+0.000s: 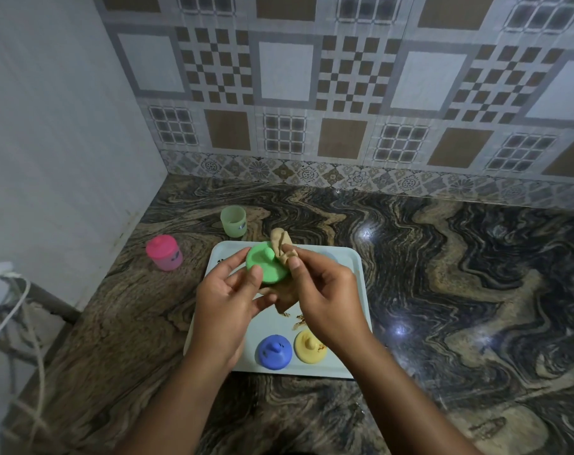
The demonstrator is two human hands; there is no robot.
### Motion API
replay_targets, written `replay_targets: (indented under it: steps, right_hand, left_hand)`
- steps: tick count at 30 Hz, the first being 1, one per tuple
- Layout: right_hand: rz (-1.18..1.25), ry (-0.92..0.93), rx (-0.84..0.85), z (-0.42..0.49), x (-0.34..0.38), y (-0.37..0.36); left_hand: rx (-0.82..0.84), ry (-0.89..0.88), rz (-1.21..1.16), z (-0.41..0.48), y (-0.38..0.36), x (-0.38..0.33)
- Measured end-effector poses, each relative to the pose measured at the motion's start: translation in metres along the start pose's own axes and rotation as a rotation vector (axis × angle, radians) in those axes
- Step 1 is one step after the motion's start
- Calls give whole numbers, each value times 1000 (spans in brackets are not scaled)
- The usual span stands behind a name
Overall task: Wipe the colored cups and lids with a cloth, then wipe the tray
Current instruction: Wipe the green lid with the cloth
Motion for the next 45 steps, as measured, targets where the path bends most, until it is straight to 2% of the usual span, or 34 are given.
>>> replay_targets:
  steps: [4, 6, 8, 11, 16, 22, 27, 35, 40, 45]
  right_hand:
    - [-146, 112, 6, -1, 6, 1]
    - [-149, 71, -14, 5, 3, 5]
    - [-90, 1, -32, 9, -2, 6]
    - [-48, -1, -67, 9, -1, 4]
    - [14, -9, -34, 7, -4, 1]
    - [-27, -15, -16, 4, -9, -6]
    - [-193, 44, -7, 16, -18, -11]
    - [-545, 394, 22, 100, -48, -47]
    - [-652, 326, 119, 147, -86, -69]
    - [-640, 279, 62, 182, -106, -76]
  left_hand:
    - [161, 21, 42, 5, 5, -1]
    - [219, 27, 85, 4, 3, -1]
    - [131, 3, 158, 4, 4, -2]
    - [-65, -147, 309, 2, 7, -7]
    - [-88, -248, 487, -5, 5, -10]
    - [-206, -392, 712, 3, 14, -6]
    - [-273, -476, 781, 26, 32, -4]
    - [-308, -474, 1033, 134, 66, -20]
    - [-327, -404, 1154, 193, 79, -12]
    - [-282, -350, 1216, 230, 74, 2]
Point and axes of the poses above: each hand's wrist, its own z-axis towards the middle knuckle, its own y-axis out of the back of the hand, x = y × z, the point moved 5 cm from there along z, towards the middle knuckle, and after that the axes turned 11 degrees about z, right-handed, at the moved point
